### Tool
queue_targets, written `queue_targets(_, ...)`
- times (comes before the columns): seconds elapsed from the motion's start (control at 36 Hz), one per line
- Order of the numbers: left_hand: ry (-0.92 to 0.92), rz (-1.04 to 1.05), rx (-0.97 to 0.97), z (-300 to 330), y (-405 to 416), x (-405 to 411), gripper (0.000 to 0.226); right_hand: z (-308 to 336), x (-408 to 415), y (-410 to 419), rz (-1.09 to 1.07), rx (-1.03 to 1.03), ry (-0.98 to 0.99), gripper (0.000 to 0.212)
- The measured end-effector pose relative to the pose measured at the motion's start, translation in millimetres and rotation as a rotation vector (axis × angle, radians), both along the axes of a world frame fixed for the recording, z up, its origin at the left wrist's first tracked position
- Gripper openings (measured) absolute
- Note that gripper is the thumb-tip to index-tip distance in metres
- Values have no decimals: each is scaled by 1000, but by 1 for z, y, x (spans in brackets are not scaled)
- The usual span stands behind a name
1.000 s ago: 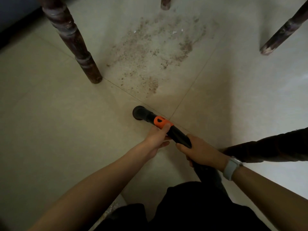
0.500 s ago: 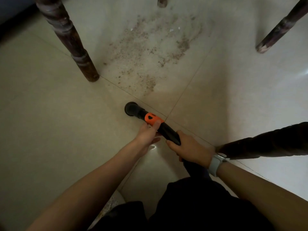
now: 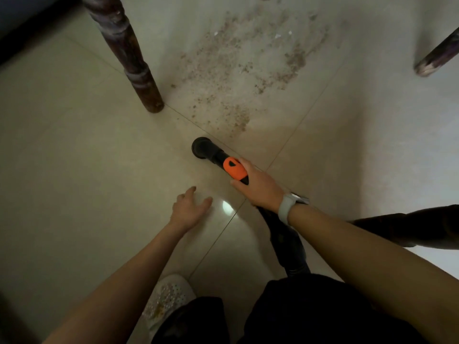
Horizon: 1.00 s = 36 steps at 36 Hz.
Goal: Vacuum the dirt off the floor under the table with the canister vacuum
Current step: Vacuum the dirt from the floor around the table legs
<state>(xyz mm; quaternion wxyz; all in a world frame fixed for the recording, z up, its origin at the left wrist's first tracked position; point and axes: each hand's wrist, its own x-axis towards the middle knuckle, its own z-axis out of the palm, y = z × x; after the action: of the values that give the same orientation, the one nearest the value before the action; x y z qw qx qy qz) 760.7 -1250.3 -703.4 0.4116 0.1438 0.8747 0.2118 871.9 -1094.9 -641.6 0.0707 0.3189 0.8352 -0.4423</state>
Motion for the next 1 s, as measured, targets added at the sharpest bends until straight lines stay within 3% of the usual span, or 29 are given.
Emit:
queue_targets(0.11, 100, -321, -258, -23, -29, -2, 83, -2, 12, -2, 33, 9, -28, 59)
queue_targets(0.28, 75, -529, -345, -31, -40, -2, 87, 14, 59, -5, 172, 45, -151, 58)
queue_targets(0.36, 62, -547, -356, -31, -38, -1, 88, 15, 73, 0, 138, 138, -158, 56)
queue_targets(0.47, 64, -570, -367, -34, -40, -4, 87, 12, 76, -5, 100, 104, -143, 57)
queue_targets(0.58, 69, -564, -333, -42, -43, -8, 88, 12, 81, -20, 254, 34, -203, 57)
queue_targets(0.67, 94, -554, -335, -49, -47, -11, 89, 18, 82, -17, 317, 105, -241, 57)
queue_targets(0.78, 116, -564, -330, -56, -50, -14, 90, 20, 79, 5, 149, 180, -165, 54)
queue_targets(0.86, 124, -561, -344, -57, -50, -13, 91, 17, 74, 13, 54, 109, -142, 58)
queue_targets(1.0, 124, -545, -325, -52, -48, -8, 89, 21, 60, -13, 301, 3, -182, 56)
